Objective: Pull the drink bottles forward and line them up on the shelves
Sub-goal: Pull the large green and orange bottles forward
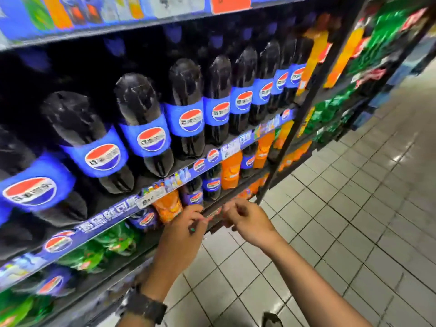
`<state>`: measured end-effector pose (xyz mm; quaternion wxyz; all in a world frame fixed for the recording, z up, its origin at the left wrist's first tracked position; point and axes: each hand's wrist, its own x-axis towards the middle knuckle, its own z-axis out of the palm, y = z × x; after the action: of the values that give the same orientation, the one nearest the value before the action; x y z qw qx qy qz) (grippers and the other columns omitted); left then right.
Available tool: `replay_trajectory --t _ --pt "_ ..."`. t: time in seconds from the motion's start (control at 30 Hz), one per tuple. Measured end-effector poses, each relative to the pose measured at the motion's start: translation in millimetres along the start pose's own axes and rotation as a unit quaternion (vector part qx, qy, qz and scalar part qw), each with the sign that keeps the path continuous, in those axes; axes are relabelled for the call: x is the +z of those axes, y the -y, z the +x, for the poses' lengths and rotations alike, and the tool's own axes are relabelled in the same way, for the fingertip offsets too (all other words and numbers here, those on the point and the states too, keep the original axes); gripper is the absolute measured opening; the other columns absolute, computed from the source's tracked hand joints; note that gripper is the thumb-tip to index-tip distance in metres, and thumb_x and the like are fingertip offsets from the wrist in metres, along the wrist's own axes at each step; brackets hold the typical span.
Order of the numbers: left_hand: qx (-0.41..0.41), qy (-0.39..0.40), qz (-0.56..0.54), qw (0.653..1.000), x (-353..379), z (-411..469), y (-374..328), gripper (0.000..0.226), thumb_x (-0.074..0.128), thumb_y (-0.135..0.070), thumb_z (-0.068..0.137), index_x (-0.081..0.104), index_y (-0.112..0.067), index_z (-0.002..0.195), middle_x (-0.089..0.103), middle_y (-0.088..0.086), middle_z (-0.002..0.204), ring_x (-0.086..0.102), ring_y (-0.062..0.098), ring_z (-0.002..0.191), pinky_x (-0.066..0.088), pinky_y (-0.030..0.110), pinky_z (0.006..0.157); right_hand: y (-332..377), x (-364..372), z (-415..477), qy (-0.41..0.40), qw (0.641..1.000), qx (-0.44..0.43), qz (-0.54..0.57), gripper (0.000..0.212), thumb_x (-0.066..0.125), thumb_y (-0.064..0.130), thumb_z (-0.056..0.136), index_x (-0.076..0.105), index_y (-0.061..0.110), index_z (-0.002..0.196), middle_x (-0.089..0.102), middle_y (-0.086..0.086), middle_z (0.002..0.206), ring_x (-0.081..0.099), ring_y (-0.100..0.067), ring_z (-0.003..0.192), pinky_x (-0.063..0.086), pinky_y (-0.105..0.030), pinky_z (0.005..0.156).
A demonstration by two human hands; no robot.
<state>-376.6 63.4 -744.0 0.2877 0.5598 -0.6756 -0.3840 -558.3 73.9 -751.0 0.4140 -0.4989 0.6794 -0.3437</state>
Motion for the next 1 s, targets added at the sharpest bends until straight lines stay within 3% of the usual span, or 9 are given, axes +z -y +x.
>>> replay_trajectory --t 0.17,0.27,0.33,0.43,0.5,0.7,0.87,1.0 --pt "0.024 0.025 -0.044 0.998 91 25 -74 0.006 0.061 -0.021 0.088 0.066 -0.023 0.088 0.068 -0.007 0.074 0.063 0.007 0.070 0.052 0.031 0.069 -41 -121 -5 -0.037 0.999 -0.018 0.016 0.019 0.053 0.036 0.087 0.064 0.022 0.081 0.070 -0.006 0.076 0.066 -0.026 0.069 0.052 -0.045 0.067" --pt "0.023 0.063 -0.078 0.995 153 45 -134 0.007 0.058 -0.022 0.091 0.065 -0.023 0.088 0.069 -0.003 0.076 0.065 0.012 0.068 0.052 0.032 0.063 -65 -224 -11 -0.084 0.995 -0.028 0.039 0.016 0.054 0.030 0.091 0.065 0.025 0.081 0.071 -0.004 0.075 0.065 -0.016 0.060 0.050 -0.034 0.055" --pt "-0.004 0.061 -0.155 0.986 190 60 -182 0.012 0.054 -0.012 0.093 0.063 -0.019 0.090 0.067 0.005 0.078 0.062 0.013 0.062 0.049 0.028 0.056 -77 -297 -15 -0.118 0.992 -0.032 0.043 0.018 0.054 0.027 0.093 0.066 0.022 0.081 0.071 0.001 0.076 0.064 -0.011 0.058 0.049 -0.028 0.053" --pt "-0.025 0.048 -0.207 0.977 233 79 -242 0.009 0.053 -0.009 0.093 0.060 -0.014 0.092 0.064 0.016 0.082 0.057 0.025 0.066 0.044 0.030 0.057 -88 -389 -16 -0.147 0.988 -0.035 0.040 0.018 0.053 0.026 0.094 0.066 0.018 0.085 0.072 0.002 0.079 0.063 -0.011 0.059 0.049 -0.032 0.057" --pt "-0.008 0.037 -0.217 0.975 259 90 -270 0.009 0.057 -0.012 0.090 0.060 -0.010 0.098 0.065 0.013 0.081 0.057 0.023 0.065 0.044 0.026 0.052 -97 -441 -11 -0.169 0.983 -0.040 0.052 0.017 0.053 0.026 0.094 0.066 0.019 0.086 0.072 0.002 0.080 0.063 -0.011 0.060 0.049 -0.032 0.057" --pt "0.034 -0.026 -0.201 0.979 308 146 -326 0.013 0.052 -0.015 0.095 0.065 -0.019 0.097 0.061 0.004 0.067 0.057 0.009 0.055 0.044 0.020 0.049 -99 -536 50 -0.207 0.973 -0.074 0.076 0.017 0.054 0.033 0.090 0.066 0.021 0.086 0.071 0.002 0.078 0.065 -0.012 0.061 0.047 -0.027 0.055" --pt "0.025 -0.032 -0.203 0.978 372 232 -338 0.013 0.052 -0.012 0.094 0.064 -0.018 0.096 0.065 0.006 0.074 0.060 0.013 0.059 0.046 0.027 0.052 -112 -595 136 -0.181 0.976 -0.077 0.089 0.023 0.056 0.042 0.082 0.066 0.021 0.084 0.070 0.002 0.077 0.064 -0.014 0.059 0.047 -0.030 0.056" --pt "-0.009 -0.044 -0.208 0.977 447 308 -338 0.015 0.051 -0.008 0.093 0.061 -0.019 0.094 0.067 0.005 0.077 0.062 0.012 0.059 0.048 0.025 0.050 -146 -636 210 -0.163 0.982 -0.073 0.058 0.019 0.056 0.032 0.089 0.067 0.019 0.081 0.071 0.000 0.077 0.064 -0.013 0.060 0.047 -0.026 0.052"
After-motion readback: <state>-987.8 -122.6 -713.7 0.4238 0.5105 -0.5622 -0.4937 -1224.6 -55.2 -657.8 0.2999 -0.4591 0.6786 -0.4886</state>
